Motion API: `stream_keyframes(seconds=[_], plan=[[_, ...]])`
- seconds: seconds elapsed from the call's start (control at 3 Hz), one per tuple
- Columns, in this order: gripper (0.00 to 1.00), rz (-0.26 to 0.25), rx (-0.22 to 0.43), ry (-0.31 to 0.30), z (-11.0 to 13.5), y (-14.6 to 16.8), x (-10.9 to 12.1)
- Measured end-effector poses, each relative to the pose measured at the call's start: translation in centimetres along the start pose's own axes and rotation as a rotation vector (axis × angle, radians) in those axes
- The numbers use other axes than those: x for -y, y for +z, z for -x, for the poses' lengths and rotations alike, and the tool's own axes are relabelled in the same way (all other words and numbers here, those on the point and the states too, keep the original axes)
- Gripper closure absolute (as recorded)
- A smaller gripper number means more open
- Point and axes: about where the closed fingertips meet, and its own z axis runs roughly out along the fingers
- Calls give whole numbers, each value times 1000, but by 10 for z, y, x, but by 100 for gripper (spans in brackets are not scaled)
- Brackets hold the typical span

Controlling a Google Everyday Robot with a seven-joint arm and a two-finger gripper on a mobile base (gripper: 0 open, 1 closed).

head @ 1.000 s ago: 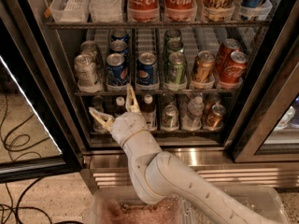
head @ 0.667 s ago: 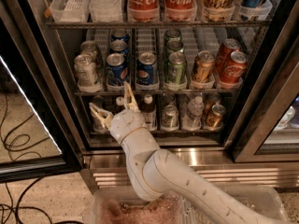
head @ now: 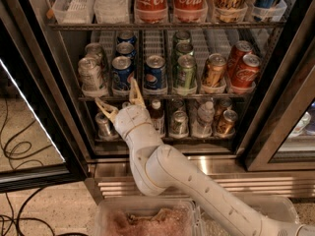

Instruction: Pick pepsi can from middle shelf of fridge

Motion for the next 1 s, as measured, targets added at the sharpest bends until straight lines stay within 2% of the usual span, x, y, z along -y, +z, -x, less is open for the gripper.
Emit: stream_keyframes(seconds=[0.33, 0.67, 1.0], plan=[[28, 0, 0, 0, 0, 0, 0], [33, 0, 0, 0, 0, 0, 0], [33, -25, 12, -8, 3, 6, 10]])
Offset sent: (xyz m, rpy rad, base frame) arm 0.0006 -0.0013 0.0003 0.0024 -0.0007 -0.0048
